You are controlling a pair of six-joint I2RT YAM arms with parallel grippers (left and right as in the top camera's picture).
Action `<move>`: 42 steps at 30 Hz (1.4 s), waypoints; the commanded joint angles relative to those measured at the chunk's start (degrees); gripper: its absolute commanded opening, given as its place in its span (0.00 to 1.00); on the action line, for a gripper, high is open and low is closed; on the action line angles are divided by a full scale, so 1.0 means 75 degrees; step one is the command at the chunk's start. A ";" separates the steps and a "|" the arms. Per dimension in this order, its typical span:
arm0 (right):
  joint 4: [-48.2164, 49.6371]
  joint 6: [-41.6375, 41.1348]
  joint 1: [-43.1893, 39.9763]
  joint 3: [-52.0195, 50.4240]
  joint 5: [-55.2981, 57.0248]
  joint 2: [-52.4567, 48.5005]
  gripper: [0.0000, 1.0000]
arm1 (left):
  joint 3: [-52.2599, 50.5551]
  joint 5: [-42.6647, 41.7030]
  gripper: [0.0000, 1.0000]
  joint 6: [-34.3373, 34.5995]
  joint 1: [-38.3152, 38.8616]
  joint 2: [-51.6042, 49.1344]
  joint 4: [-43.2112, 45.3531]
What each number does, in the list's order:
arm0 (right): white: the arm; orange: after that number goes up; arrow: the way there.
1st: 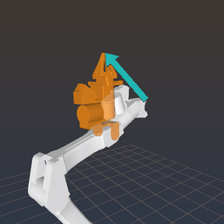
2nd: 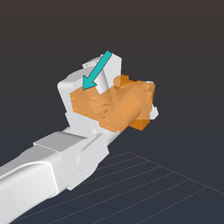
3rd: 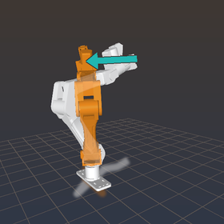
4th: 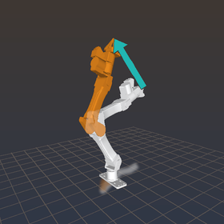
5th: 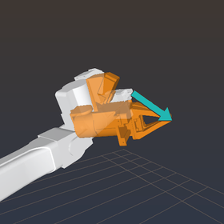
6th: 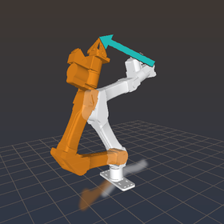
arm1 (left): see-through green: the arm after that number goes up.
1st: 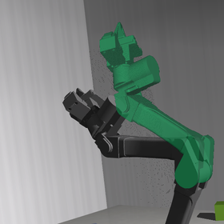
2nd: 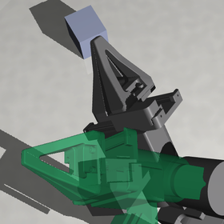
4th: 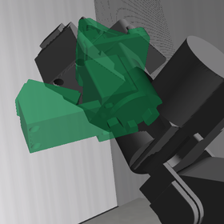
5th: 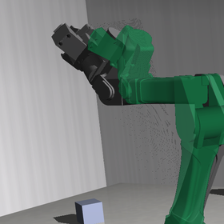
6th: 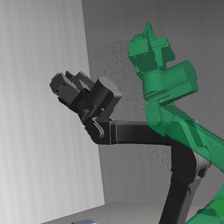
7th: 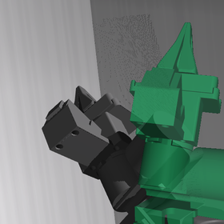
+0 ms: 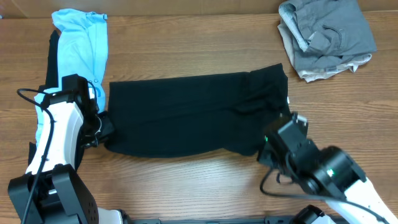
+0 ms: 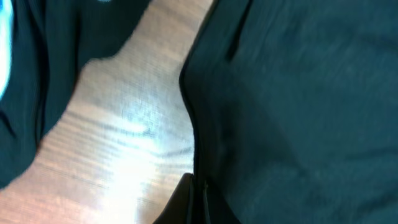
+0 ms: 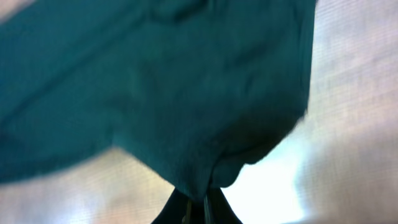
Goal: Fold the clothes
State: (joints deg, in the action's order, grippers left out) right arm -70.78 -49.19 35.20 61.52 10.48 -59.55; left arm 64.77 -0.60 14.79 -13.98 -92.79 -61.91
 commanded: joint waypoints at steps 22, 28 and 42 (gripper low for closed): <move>0.5045 0.3963 -0.3241 0.0219 -0.1241 -0.4147 0.04 | 0.0114 -0.0236 0.04 0.0125 0.0259 0.0020 0.3115; 0.5552 0.4042 -0.3246 0.0219 -0.1157 -0.4497 0.04 | 0.0114 -0.0230 0.04 0.0082 0.0560 -0.0277 0.3908; 0.5581 0.4164 -0.3494 0.0216 -0.0892 -0.4584 0.04 | 0.0114 0.0510 0.04 0.0265 0.0603 -0.1979 0.4319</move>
State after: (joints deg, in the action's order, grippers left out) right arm -28.58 -18.33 10.50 61.78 2.39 -93.60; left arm 64.99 1.02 15.07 -9.45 -105.30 -29.91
